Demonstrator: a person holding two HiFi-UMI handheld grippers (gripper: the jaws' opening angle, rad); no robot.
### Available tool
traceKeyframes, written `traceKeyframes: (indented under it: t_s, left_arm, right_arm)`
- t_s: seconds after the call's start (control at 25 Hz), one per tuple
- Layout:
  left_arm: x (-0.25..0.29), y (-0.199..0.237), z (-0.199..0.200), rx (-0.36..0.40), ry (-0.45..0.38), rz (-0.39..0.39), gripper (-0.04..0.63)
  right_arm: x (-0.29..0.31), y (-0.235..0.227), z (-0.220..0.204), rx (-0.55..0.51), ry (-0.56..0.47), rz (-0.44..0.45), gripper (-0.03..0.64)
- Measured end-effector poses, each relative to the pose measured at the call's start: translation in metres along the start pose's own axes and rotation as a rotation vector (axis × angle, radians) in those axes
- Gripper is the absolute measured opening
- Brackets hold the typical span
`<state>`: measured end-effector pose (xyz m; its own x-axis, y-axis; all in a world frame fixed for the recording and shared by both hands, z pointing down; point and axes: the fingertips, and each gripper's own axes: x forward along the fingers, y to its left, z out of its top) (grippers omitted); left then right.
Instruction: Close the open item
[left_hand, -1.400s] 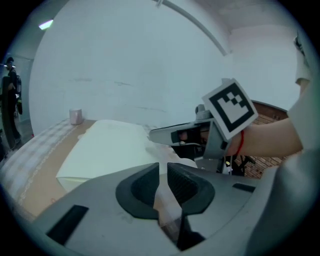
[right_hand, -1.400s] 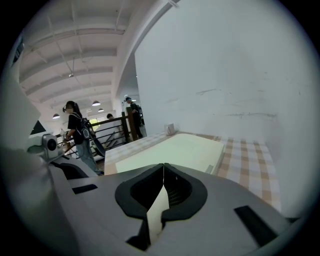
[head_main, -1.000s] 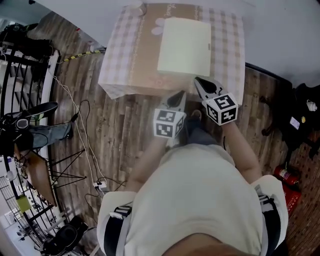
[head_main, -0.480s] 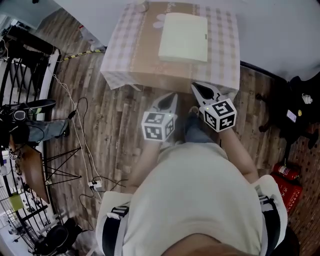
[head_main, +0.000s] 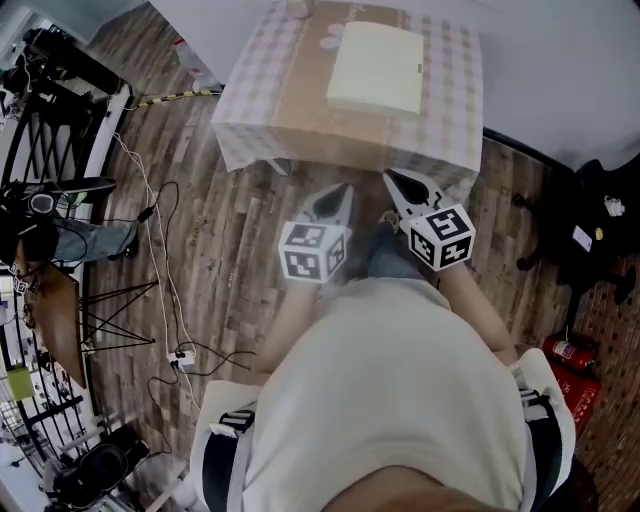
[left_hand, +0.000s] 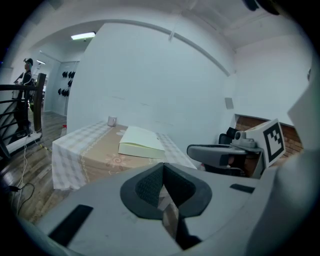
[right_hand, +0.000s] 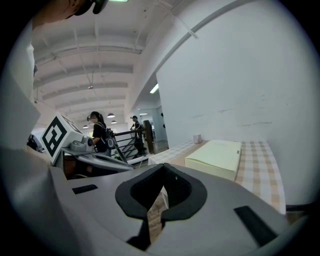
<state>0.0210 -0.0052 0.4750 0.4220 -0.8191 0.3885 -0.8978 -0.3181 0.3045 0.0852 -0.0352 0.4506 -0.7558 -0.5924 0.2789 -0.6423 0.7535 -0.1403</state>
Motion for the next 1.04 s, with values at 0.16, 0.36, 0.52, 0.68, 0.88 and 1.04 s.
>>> traceKeyframes:
  t_s: [0.16,0.36,0.52,0.68,0.88,1.04]
  left_arm:
    - [-0.004,0.001,-0.001,-0.002,-0.004,0.002,0.005]
    - [-0.01,0.003,0.001,0.001,-0.021,0.013,0.005]
    - [-0.009,0.002,0.003,-0.004,-0.023,0.01,0.005]
    - [-0.011,0.002,0.006,-0.01,-0.029,0.009,0.005]
    - [-0.011,0.003,0.005,-0.017,-0.027,0.005,0.005]
    - [-0.009,0.001,0.008,-0.024,-0.021,-0.006,0.005]
  right_arm:
    - [-0.002,0.007,0.004,-0.045,-0.02,0.003,0.0]
    - [-0.005,0.013,0.009,-0.077,-0.026,-0.002,0.0]
    - [-0.006,0.013,0.012,-0.079,-0.031,0.008,0.0]
    - [-0.008,0.015,0.015,-0.082,-0.039,0.012,0.0]
    - [-0.008,0.015,0.015,-0.083,-0.039,0.015,0.0]
    - [-0.007,0.013,0.017,-0.078,-0.04,0.012,0.0]
